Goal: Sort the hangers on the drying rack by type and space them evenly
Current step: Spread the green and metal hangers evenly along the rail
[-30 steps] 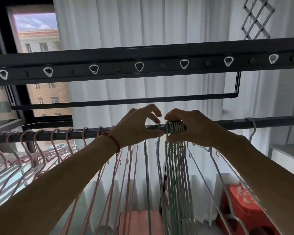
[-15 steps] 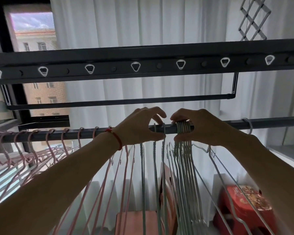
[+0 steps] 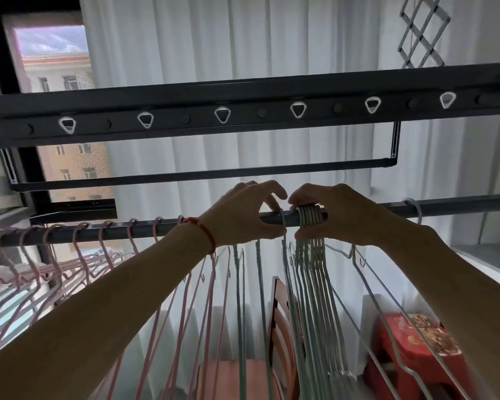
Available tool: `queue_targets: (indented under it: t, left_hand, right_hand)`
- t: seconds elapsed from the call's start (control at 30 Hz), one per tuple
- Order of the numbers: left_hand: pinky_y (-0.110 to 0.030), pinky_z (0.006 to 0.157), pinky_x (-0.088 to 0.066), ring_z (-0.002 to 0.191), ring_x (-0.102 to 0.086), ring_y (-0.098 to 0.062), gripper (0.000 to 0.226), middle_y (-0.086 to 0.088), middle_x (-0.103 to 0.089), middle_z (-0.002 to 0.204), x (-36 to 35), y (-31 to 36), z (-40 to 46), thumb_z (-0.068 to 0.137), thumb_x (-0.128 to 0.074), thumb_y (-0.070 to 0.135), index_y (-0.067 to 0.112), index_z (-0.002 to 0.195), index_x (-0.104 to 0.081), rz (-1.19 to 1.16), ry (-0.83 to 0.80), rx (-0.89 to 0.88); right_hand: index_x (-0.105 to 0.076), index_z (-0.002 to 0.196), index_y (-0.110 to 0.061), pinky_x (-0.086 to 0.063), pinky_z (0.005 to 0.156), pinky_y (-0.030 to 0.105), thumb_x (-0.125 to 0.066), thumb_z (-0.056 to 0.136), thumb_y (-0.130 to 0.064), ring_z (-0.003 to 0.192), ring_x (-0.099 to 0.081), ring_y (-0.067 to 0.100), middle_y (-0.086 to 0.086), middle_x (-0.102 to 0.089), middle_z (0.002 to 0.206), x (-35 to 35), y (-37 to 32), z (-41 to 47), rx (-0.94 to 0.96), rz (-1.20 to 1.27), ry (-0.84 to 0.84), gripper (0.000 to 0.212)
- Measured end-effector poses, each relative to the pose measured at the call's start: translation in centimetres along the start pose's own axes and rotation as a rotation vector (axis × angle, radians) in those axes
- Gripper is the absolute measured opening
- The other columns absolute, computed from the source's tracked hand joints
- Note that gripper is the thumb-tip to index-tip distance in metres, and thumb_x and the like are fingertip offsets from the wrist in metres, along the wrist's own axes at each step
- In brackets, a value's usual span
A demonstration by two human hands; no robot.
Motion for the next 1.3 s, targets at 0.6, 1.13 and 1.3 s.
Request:
queue_targets:
  t: [0.6,1.13,1.3]
  left_hand:
    - [-0.045,0.092,-0.052,0.106,-0.062,-0.015,0.049,0.01,-0.068,0.118,-0.7,1.0,1.2,0.078,-0.078,0.04,0.027,0.117,-0.053,-0.041,-0.011,0.006]
    - [-0.044,0.088,-0.055,0.094,-0.066,-0.015,0.059,0.011,-0.072,0.106,-1.4,2.1,1.8,0.074,-0.083,0.041,0.029,0.121,-0.051,-0.102,0.026,0.034]
    - [-0.044,0.087,-0.055,0.095,-0.066,-0.015,0.059,0.011,-0.071,0.105,-1.6,2.1,1.9,0.073,-0.083,0.04,0.03,0.122,-0.051,-0.123,0.027,0.045]
  right_hand:
    - [-0.057,0.124,-0.023,-0.056,0.091,0.031,-0.085,0.074,-0.036,0.103,-0.066,0.011,-0.006,-0.069,0.113,0.3,1.3,-0.3,0.04,-0.029,0.0,0.059]
    - [-0.057,0.122,-0.024,-0.052,0.088,0.02,-0.084,0.075,-0.037,0.098,-0.065,0.006,-0.012,-0.068,0.109,1.1,3.1,-1.1,0.047,-0.055,-0.007,0.055]
    - [-0.058,0.121,-0.023,-0.051,0.085,0.017,-0.084,0.075,-0.036,0.097,-0.065,0.007,-0.011,-0.068,0.108,1.1,3.4,-1.1,0.054,-0.05,0.009,0.055]
Point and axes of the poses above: each hand's wrist, its own z-axis towards the middle knuckle, its own x-axis out of the back of the hand, y = z × x, the point moved 2 cm from there along z, towards the middle knuckle
